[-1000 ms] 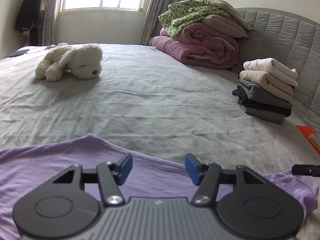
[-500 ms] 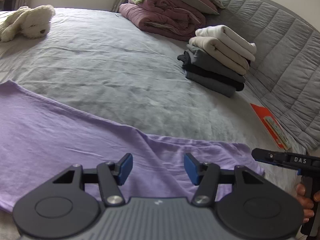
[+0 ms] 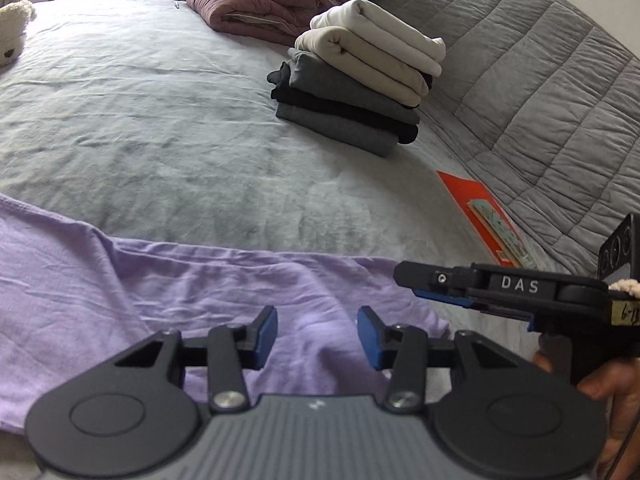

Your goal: Fold clothes

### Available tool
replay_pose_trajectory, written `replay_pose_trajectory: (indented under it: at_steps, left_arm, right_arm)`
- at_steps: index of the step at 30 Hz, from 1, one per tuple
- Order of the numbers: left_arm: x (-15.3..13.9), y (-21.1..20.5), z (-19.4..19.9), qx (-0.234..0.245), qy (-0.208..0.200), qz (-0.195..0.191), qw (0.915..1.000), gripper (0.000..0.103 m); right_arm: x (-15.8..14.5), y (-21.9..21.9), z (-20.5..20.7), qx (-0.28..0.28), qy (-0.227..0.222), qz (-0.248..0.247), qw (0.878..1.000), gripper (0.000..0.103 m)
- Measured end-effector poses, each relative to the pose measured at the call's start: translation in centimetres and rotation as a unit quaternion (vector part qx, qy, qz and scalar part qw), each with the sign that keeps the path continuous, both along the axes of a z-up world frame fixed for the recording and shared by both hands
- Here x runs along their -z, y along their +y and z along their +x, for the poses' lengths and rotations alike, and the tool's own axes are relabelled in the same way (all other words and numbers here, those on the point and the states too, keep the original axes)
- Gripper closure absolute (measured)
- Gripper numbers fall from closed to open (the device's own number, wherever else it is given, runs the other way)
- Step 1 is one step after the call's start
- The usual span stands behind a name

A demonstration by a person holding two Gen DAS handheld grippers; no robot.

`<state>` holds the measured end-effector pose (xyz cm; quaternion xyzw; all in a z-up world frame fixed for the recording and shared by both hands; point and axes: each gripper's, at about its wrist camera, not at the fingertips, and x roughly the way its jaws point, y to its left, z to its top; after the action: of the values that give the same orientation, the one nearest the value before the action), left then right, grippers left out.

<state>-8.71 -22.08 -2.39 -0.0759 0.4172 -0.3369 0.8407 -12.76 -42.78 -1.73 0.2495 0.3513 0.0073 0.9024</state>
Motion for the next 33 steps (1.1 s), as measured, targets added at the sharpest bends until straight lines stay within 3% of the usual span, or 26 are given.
replay_pose_trajectory:
  at_steps: [3,5,6,7,11,15,20,27,29,31,32,33]
  left_arm:
    - [0.6,-1.0,-0.1,-0.006,-0.007,0.020,0.9998,0.060]
    - [0.9,-1.2,-0.2,-0.013,-0.012,0.030,0.9994,0.075]
    - [1.0,-1.1,-0.3,-0.015,-0.015,0.030,0.9993,0.091]
    - [1.0,-0.7,-0.3,-0.019,-0.017,0.025,0.9994,0.097]
    - [0.6,1.4,-0.4,-0.039,-0.022,0.002,0.9990,0.098]
    - [1.0,4.0,0.4,-0.058,0.005,-0.017,0.9982,0.098]
    - [1.4,6.1,0.9,-0.077,0.015,-0.018,0.9967,0.098]
    - [1.6,8.8,1.5,-0.102,0.024,-0.018,0.9944,0.098]
    - [1.6,9.5,1.7,-0.107,0.026,-0.019,0.9937,0.094]
    - [1.4,9.4,2.0,-0.101,0.028,-0.025,0.9942,0.084]
    - [1.2,9.2,2.1,-0.097,0.027,-0.028,0.9945,0.081]
    - [1.0,9.0,2.1,-0.094,0.027,-0.030,0.9948,0.075]
  right_arm:
    - [0.0,0.0,0.1,-0.001,0.001,0.000,1.000,0.063]
    - [0.1,0.2,0.2,-0.005,0.005,-0.002,1.000,0.063]
    - [0.2,0.3,0.3,-0.007,0.006,-0.003,1.000,0.063]
    - [0.2,0.5,0.4,-0.011,0.007,-0.004,1.000,0.063]
    - [0.3,1.0,0.8,-0.028,0.007,0.001,1.000,0.063]
    - [0.5,1.8,1.4,-0.045,0.013,0.017,0.999,0.063]
    - [0.6,3.7,2.3,-0.073,0.023,0.024,0.997,0.063]
    - [1.1,7.3,3.0,-0.126,0.039,-0.003,0.991,0.063]
    - [1.4,7.9,3.0,-0.126,0.043,-0.016,0.991,0.063]
    - [1.6,8.3,3.0,-0.128,0.044,-0.025,0.990,0.064]
    - [1.6,8.5,2.9,-0.134,0.043,-0.028,0.990,0.073]
    - [1.7,8.6,2.9,-0.139,0.043,-0.030,0.989,0.094]
